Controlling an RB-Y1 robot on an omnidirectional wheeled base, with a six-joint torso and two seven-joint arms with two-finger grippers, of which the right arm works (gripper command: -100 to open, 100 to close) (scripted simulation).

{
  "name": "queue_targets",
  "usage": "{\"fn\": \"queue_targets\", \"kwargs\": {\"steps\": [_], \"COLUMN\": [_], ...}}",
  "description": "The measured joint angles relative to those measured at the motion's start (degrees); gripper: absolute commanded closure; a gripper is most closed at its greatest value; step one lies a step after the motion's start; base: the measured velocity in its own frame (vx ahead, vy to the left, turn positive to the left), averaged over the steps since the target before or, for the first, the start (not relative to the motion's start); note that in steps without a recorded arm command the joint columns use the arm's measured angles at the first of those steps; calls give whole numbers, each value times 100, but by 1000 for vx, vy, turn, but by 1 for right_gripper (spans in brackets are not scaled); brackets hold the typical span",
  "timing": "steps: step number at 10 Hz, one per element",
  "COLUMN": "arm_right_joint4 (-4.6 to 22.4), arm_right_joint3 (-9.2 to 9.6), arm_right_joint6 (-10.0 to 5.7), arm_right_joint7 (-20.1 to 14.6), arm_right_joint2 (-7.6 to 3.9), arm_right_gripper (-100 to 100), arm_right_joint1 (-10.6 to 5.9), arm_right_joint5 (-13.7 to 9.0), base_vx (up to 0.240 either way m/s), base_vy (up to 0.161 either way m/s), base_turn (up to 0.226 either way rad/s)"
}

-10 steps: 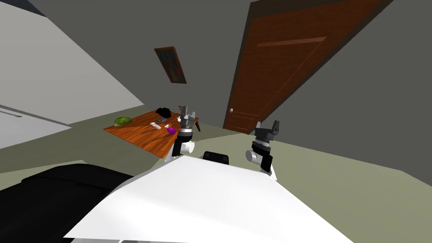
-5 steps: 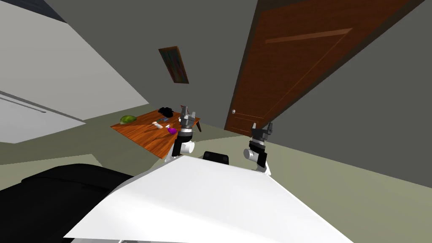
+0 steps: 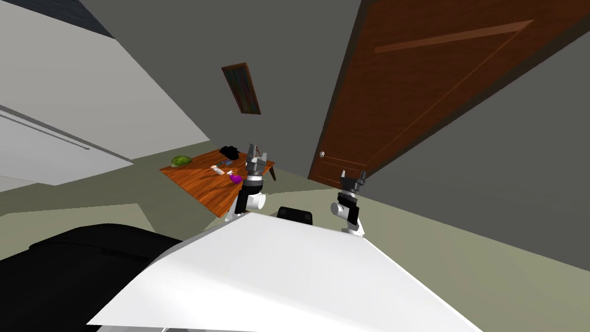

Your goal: Pull the door open

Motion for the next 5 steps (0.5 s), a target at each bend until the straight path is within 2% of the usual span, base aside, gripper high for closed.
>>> {"fn": "queue_targets", "kwargs": {"steps": [2,5], "arm_right_joint4": [300,914], "arm_right_joint3": [8,21], "arm_right_joint6": [-32,-204], "arm_right_joint7": [-259,-692], "arm_right_joint2": [-5,-45], "arm_right_gripper": [-100,-100], "arm_right_joint1": [-119,-341], "arm_right_joint5": [-146,-369], "base_vx": [102,97], "base_vy": [-20,-24], "base_turn": [110,109]}}
